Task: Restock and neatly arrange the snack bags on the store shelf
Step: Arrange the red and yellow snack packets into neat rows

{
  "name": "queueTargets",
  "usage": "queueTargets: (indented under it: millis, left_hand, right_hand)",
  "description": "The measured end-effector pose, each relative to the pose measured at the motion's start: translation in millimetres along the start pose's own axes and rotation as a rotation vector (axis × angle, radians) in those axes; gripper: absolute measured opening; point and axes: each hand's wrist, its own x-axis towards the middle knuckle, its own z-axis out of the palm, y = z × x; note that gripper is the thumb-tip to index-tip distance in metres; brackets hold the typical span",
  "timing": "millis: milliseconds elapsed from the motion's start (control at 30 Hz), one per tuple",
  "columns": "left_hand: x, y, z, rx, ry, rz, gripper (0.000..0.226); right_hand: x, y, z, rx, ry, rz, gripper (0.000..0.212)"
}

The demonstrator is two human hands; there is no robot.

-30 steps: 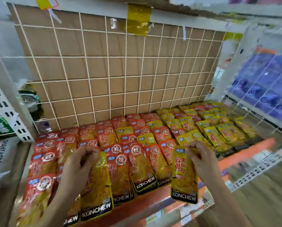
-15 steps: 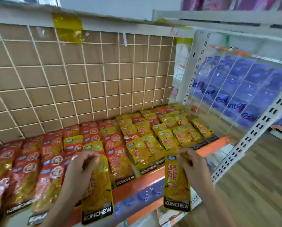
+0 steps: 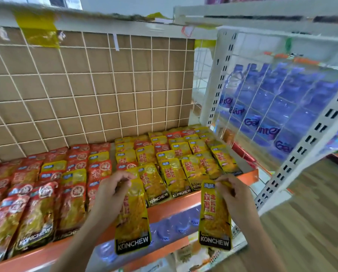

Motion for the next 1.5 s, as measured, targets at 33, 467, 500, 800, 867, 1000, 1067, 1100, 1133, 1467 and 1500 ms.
queueTargets:
  millis: [33, 467, 500, 800, 867, 1000, 1067, 1100, 1133, 1467, 1500]
  left_hand:
    - [5, -1, 3, -0.006, -0.021, -0.015, 0.035]
    - [83, -21, 48, 0.013, -0.094, -0.127, 0.037]
    - [85, -23, 51, 0.053, -0.103, -0.141, 0.038]
    - [89, -21, 78, 0.313, 0.023, -0.173, 0.026]
    - [88, -18, 82, 0.404, 0.079, -0.156, 0.023]
    - [76, -25, 93, 0.704, 0.085, -0.117, 0.018]
    - [70, -22, 97, 0.786, 0.078, -0.132, 0.019]
    - [68, -20, 98, 0.808, 0.081, -0.146, 0.02]
    - [66, -18, 98, 0.819, 0.082, -0.165, 0.022]
    - [64, -20, 65, 0.62, 0.312, -0.27, 0.026]
    - [66, -23, 57, 0.613, 0.312, -0.291, 0.021]
  right_hand:
    - [5, 3, 0, -0.002, 0.004, -0.001, 0.016]
    - [113, 34, -2, -0.153, 0.013, -0.011, 0.018]
    - [121, 35, -1, -0.171, 0.006, -0.017, 0.016]
    - [172, 59, 15, -0.322, -0.04, -0.152, 0.004]
    - [176, 67, 17, -0.393, -0.057, -0.187, 0.002]
    - [180, 80, 24, -0.519, -0.038, -0.355, 0.006]
    - [181, 83, 27, -0.56, -0.018, -0.445, 0.008]
    - [180, 84, 29, -0.576, -0.016, -0.463, 0.005]
    - [179, 84, 30, -0.582, -0.017, -0.463, 0.001]
    - [183, 65, 31, -0.454, -0.067, -0.553, 0.016]
    - [184, 59, 35, -0.427, -0.116, -0.555, 0.018]
